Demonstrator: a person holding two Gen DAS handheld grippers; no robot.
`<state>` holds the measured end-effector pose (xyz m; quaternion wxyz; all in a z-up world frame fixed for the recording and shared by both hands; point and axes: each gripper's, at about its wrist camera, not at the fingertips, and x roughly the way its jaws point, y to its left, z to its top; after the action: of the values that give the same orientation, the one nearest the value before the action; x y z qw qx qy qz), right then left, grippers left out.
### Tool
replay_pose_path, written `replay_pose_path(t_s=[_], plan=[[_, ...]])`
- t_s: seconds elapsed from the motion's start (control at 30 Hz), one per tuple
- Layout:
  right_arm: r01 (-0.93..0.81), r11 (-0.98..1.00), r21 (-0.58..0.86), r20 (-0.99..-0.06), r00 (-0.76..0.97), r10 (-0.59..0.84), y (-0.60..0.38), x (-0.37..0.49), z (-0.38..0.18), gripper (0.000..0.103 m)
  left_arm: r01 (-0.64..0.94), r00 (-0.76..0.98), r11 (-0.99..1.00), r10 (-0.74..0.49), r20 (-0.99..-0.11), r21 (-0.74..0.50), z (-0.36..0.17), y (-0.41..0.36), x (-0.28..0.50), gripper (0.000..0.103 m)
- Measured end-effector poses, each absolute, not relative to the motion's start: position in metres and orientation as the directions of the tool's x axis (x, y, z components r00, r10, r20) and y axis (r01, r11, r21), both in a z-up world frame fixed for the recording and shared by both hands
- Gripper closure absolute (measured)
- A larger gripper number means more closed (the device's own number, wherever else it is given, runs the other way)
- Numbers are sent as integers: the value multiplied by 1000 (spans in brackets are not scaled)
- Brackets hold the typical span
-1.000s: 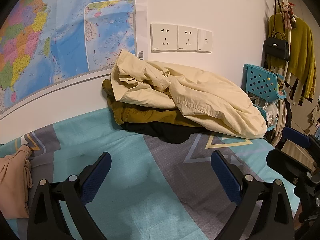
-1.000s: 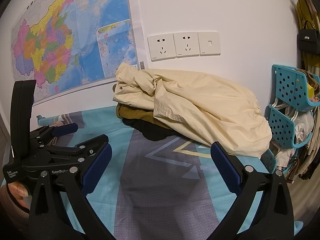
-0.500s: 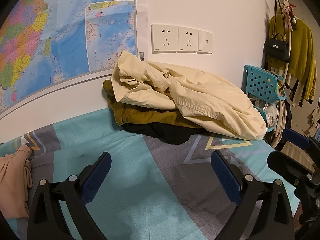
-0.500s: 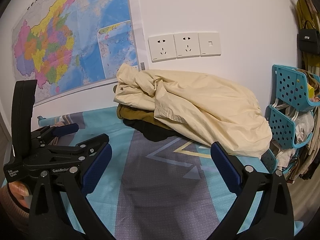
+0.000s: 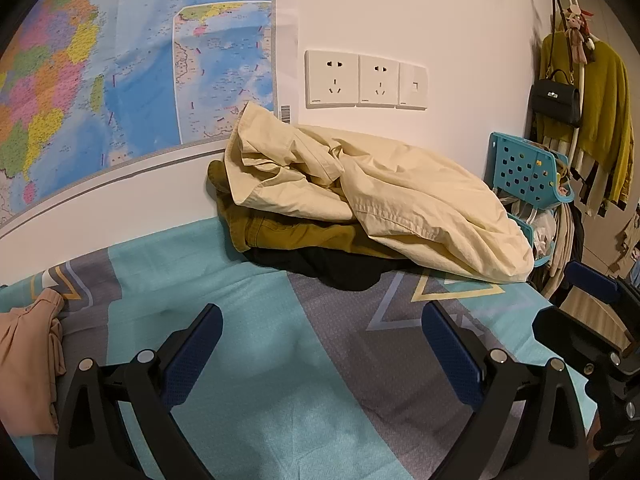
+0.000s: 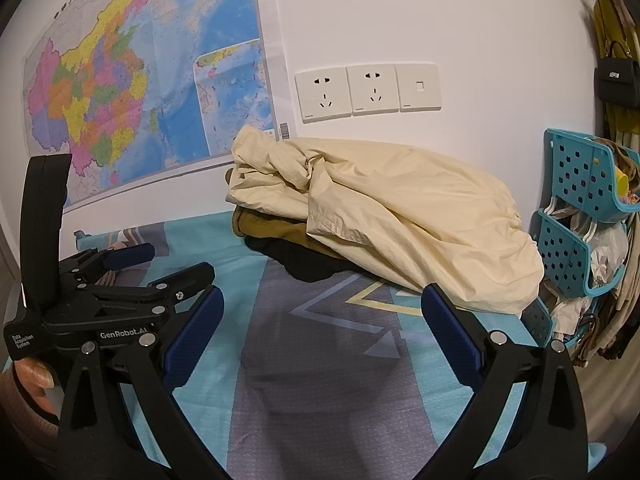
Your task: Fold large clothes
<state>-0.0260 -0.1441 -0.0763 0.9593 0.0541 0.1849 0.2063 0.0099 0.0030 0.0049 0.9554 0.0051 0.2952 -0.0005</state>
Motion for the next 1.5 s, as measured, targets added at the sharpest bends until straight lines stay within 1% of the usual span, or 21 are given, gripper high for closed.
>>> replay_pose_path(t_s=[0.3,0.43,0.6,0.67,0.73,0.83,0.9,0.93,0.97,1.0,1.07,1.1,1.17,1.2,1.27,1.33,1.37,1.4,1.43,1.47,1.5], plan=[[-387,906,168,-342,839,422,-143,-16,-75,6,-1,822,1000,0,-570,-1,4,4,16,7],[-402,907,129,-351,836,421,-138,-5,-71,6,-9,815,1000,12,-579,7,2,8,27,7],[-427,903,43,-383,828,410,-122,44,-57,6,-48,804,999,50,-593,18,-3,21,52,7],[-428,904,2,-412,823,391,-111,71,-54,6,-67,799,998,62,-598,13,-5,28,62,7],[-452,891,-30,-447,804,393,-99,98,-53,9,-81,796,997,74,-601,15,-7,34,71,7],[-486,870,-84,-490,780,389,-75,137,-55,17,-101,788,995,91,-609,18,-10,42,82,7],[-503,857,-112,-528,760,378,-60,161,-62,29,-115,783,993,102,-614,18,-11,47,88,7],[-507,852,-131,-543,755,367,-54,170,-66,33,-121,780,992,106,-616,17,-13,50,92,7],[-505,851,-142,-552,754,355,-52,176,-69,46,-127,778,992,110,-619,18,-14,51,94,7],[-514,846,-138,-572,739,356,-51,183,-72,64,-129,776,992,111,-621,16,-15,52,97,7],[-542,831,-125,-586,716,379,-55,185,-72,89,-130,773,991,113,-624,19,-17,54,101,7],[-545,827,-139,-579,722,379,-59,182,-69,94,-127,774,992,112,-624,20,-18,54,104,7],[-555,821,-133,-558,726,401,-77,168,-54,96,-123,776,992,111,-620,23,-19,54,106,7],[-560,820,-117,-544,727,419,-89,161,-41,96,-119,778,993,108,-619,23,-20,54,108,7],[-524,844,-115,-472,776,418,-118,144,-12,96,-120,783,992,111,-613,26,-21,56,112,7],[-510,859,-57,-457,778,431,-140,141,6,93,-117,789,993,107,-606,24,-21,57,119,7],[-493,869,-37,-461,780,422,-149,142,10,82,-117,793,993,111,-599,29,-21,57,122,7],[-471,881,-49,-463,792,398,-151,144,13,66,-116,799,993,113,-591,34,-21,57,127,7],[-457,887,-69,-463,802,377,-149,143,12,56,-119,799,992,119,-590,39,-22,58,130,7],[-463,883,-77,-467,799,379,-144,141,10,33,-122,797,992,123,-591,41,-23,58,134,7],[-496,863,-94,-478,783,399,-132,140,6,27,-121,796,992,120,-593,38,-23,59,138,7]])
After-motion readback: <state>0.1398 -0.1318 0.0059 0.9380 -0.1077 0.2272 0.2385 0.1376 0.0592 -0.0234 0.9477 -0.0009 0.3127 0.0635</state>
